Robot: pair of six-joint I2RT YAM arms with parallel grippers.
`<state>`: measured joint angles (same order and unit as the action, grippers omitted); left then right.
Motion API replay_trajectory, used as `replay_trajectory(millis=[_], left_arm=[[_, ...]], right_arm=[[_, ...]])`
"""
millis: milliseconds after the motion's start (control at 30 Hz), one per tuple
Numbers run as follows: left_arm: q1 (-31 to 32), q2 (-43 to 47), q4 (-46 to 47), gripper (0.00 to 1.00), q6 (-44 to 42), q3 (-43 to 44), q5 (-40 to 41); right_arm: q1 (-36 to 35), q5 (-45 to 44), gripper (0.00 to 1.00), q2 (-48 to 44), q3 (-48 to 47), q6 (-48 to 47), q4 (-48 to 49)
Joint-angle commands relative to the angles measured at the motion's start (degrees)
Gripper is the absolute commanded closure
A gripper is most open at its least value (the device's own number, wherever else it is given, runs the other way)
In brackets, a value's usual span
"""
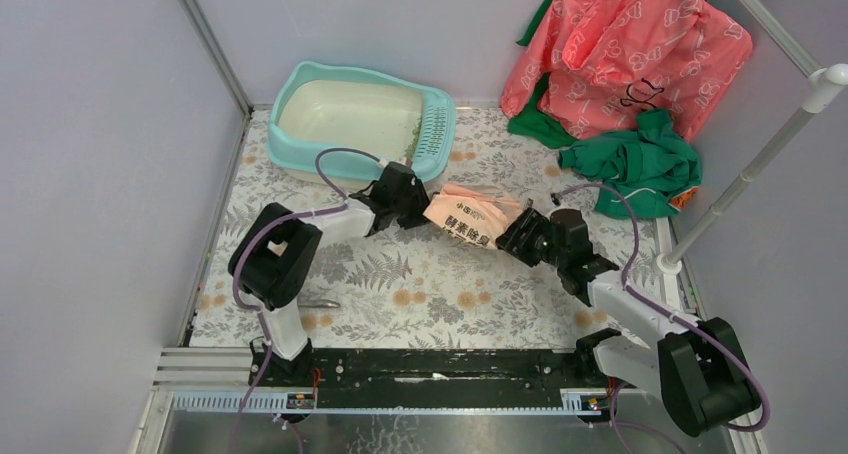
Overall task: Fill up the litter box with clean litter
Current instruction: Open the cat litter bag at the center of the board.
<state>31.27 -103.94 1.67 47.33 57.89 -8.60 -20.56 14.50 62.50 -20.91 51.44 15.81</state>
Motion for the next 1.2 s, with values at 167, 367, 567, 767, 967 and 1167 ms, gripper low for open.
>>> replay_trajectory(millis=[167, 367, 567, 767, 967, 1167], left_arm=[[-0.2, 10.5, -1.4, 0.58, -2.0, -5.9, 0.3], [0.1, 13.4, -1.6, 0.58, -1.2, -8.2, -0.4], [1.0, 16.0, -1.6, 0.58, -0.5, -10.0, -0.2], [1.0, 17.2, -1.6, 0.58, -0.3, -11.6, -0.3], [1.5, 17.9, -1.3, 0.58, 0.3, -12.8, -0.6], [1.9, 18.9, -0.8, 0.58, 0.8, -13.9, -0.7]], right_arm=[[-0.1, -3.0, 0.43, -12.6, -13.1, -20.1, -28.6], [-0.1, -5.6, 0.43, -14.7, -26.9, -25.1, -41.9], [0.0, -8.1, 0.49, -6.5, -36.1, -25.9, -43.9], [0.7, -6.4, 0.48, 3.0, -42.2, -25.5, -40.7], [7.0, 4.7, 0.43, 12.3, -46.9, -25.2, -37.6], [13.1, 12.1, 0.42, 19.5, -51.6, -22.9, -35.4]])
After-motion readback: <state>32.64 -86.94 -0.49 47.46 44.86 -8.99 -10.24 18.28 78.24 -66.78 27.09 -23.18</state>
